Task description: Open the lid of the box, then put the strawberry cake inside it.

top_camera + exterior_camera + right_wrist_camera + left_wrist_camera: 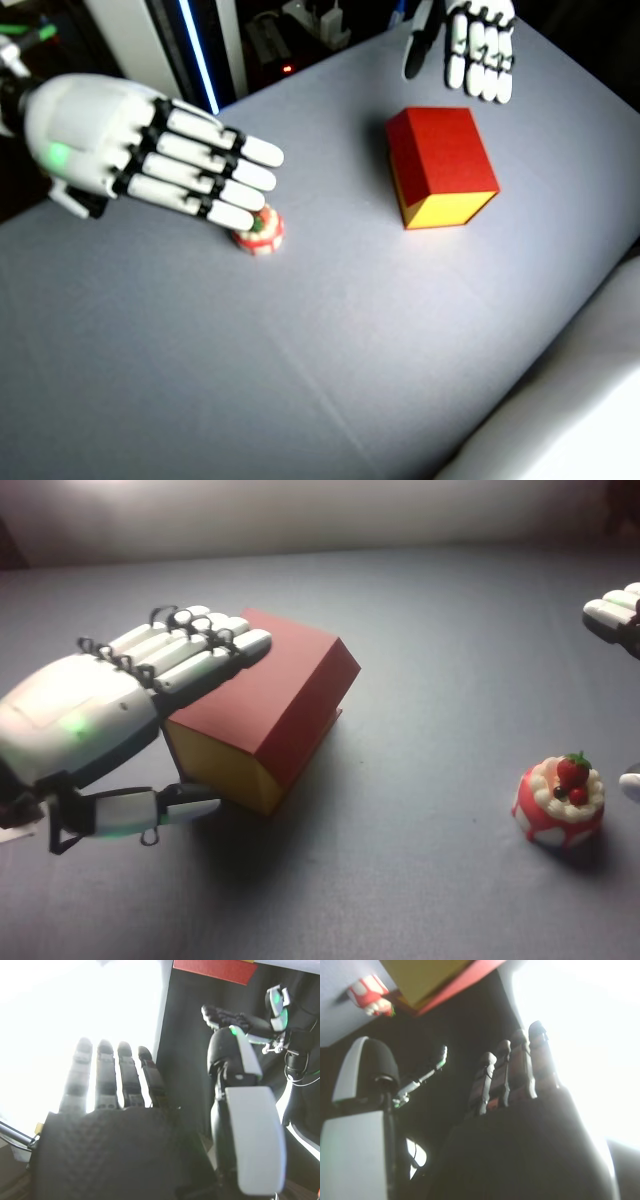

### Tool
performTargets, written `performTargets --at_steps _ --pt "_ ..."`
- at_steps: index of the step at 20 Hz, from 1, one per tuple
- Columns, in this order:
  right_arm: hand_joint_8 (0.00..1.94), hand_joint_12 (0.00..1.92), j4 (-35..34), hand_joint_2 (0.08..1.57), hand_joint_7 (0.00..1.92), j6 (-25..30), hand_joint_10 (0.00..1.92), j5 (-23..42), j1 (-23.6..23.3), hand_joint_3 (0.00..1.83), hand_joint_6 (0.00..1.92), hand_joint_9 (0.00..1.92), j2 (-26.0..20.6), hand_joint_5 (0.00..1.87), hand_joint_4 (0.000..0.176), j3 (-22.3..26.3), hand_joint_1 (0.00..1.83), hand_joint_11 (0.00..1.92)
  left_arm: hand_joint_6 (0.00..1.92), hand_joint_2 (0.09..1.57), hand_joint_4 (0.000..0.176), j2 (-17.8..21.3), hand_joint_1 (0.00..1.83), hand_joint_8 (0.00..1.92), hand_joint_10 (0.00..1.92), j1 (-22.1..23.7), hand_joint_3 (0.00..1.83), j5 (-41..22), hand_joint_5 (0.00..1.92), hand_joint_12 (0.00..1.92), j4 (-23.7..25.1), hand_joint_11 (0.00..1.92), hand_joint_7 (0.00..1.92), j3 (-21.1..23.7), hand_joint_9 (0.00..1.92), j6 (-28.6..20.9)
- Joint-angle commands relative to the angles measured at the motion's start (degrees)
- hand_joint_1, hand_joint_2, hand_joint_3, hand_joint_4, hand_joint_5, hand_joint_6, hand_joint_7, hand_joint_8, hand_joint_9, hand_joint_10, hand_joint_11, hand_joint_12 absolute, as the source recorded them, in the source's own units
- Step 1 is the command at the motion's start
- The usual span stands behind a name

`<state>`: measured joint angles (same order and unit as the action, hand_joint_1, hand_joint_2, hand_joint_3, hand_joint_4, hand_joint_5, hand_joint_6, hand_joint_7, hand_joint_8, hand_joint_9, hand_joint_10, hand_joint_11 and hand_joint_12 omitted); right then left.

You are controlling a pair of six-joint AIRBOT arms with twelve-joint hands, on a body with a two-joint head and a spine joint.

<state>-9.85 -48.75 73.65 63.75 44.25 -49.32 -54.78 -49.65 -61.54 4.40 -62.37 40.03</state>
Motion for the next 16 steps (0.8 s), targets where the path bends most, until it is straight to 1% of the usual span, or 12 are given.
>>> performTargets --at_steps 1,2,3,4,6,7,8,10,11,12,14,16 --pt "0.00 0.00 -0.52 1.23 0.00 0.12 0.00 7.23 -0.17 0.02 0.00 0.00 -0.03 0.00 0.000 -0.02 0.53 0.00 0.00 1.11 0.059 -0.51 0.94 0.00 0.00 1.02 0.01 -4.95 0.00 0.00 -0.56 0.00 0.00 -0.52 0.00 -0.14" --pt "0.00 0.00 -0.71 1.23 0.00 0.12 0.00 7.23 0.00 0.01 0.00 0.00 0.07 0.00 0.000 0.01 0.55 0.00 0.00 1.12 0.110 -1.24 0.93 0.00 0.00 1.65 0.01 -4.19 0.00 0.00 -0.57 0.00 0.00 -1.09 0.00 -0.14" --pt "0.00 0.00 -0.87 1.23 0.00 0.12 0.00 7.23 0.14 0.01 0.00 0.00 0.21 0.00 0.000 0.01 0.54 0.00 0.00 1.12 0.132 -1.83 0.92 0.00 0.00 2.08 0.01 -3.50 0.00 0.00 -0.63 0.00 0.00 -1.54 0.00 -0.14" --pt "0.00 0.00 -0.99 1.23 0.00 0.12 0.00 7.23 0.25 0.01 0.00 0.00 0.33 0.00 0.000 0.01 0.57 0.00 0.00 1.12 0.135 -2.68 0.92 0.00 0.00 2.67 0.01 -2.71 0.00 0.00 -0.86 0.00 0.00 -2.23 0.00 -0.14" --pt "0.00 0.00 -1.15 1.23 0.00 0.12 0.00 7.23 0.41 0.01 0.00 0.00 0.55 0.00 0.000 -0.01 0.53 0.00 0.00 1.13 0.142 -3.90 0.92 0.00 0.00 3.51 0.01 -1.56 0.00 0.00 -1.17 0.00 0.00 -3.14 0.00 -0.15" --pt "0.00 0.00 -1.24 1.23 0.00 0.14 0.00 7.23 0.51 0.01 0.00 0.00 0.62 0.00 0.000 -0.01 0.52 0.00 0.00 1.13 0.149 -4.49 0.95 0.00 0.00 3.84 0.01 -0.95 0.00 0.00 -1.48 0.00 0.00 -3.54 0.00 -0.15" --pt "0.00 0.00 -1.39 1.23 0.00 0.14 0.00 7.23 0.61 0.01 0.00 0.00 0.70 0.00 0.000 -0.01 0.51 0.00 0.00 1.13 0.171 -5.16 0.97 0.00 0.00 4.14 0.01 -0.77 0.00 0.00 -1.75 0.00 0.00 -3.91 0.00 -0.15" --pt "0.00 0.00 -1.62 1.23 0.00 0.16 0.00 7.23 0.72 0.01 0.00 0.00 0.87 0.00 0.000 -0.01 0.52 0.00 0.00 1.14 0.176 -6.30 0.96 0.00 0.00 5.03 0.01 0.33 0.00 0.00 -2.22 0.00 0.00 -4.83 0.00 -0.15" --pt "0.00 0.00 -1.63 1.23 0.00 0.17 0.00 7.23 0.76 0.01 0.00 0.00 0.93 0.00 0.000 -0.01 0.52 0.00 0.00 1.15 0.170 -6.81 0.96 0.00 0.00 5.39 0.01 0.75 0.00 0.00 -2.40 0.00 0.00 -5.22 0.00 -0.15" --pt "0.00 0.00 -1.66 1.24 0.00 0.17 0.00 7.23 0.80 0.01 0.00 0.00 1.04 0.00 0.000 -0.01 0.49 0.00 0.00 1.14 0.149 -7.44 0.98 0.00 0.00 5.82 0.01 0.80 0.00 0.00 -2.78 0.00 0.00 -5.68 0.00 -0.15" --pt "0.00 0.00 -1.78 1.24 0.00 0.17 0.00 7.23 0.88 0.01 0.00 0.00 1.11 0.00 0.000 -0.02 0.50 0.00 0.00 1.15 0.150 -8.05 0.97 0.00 0.00 6.31 0.01 0.82 0.00 0.00 -3.28 0.00 0.00 -6.13 0.00 -0.15" --pt "0.00 0.00 -2.07 1.25 0.00 0.17 0.00 7.24 1.08 0.01 0.00 0.00 1.30 0.00 0.000 -0.02 0.52 0.00 0.00 1.17 0.140 -8.82 0.93 0.00 0.00 6.89 0.02 0.63 0.00 0.00 -4.03 0.00 0.00 -6.67 0.00 -0.15"
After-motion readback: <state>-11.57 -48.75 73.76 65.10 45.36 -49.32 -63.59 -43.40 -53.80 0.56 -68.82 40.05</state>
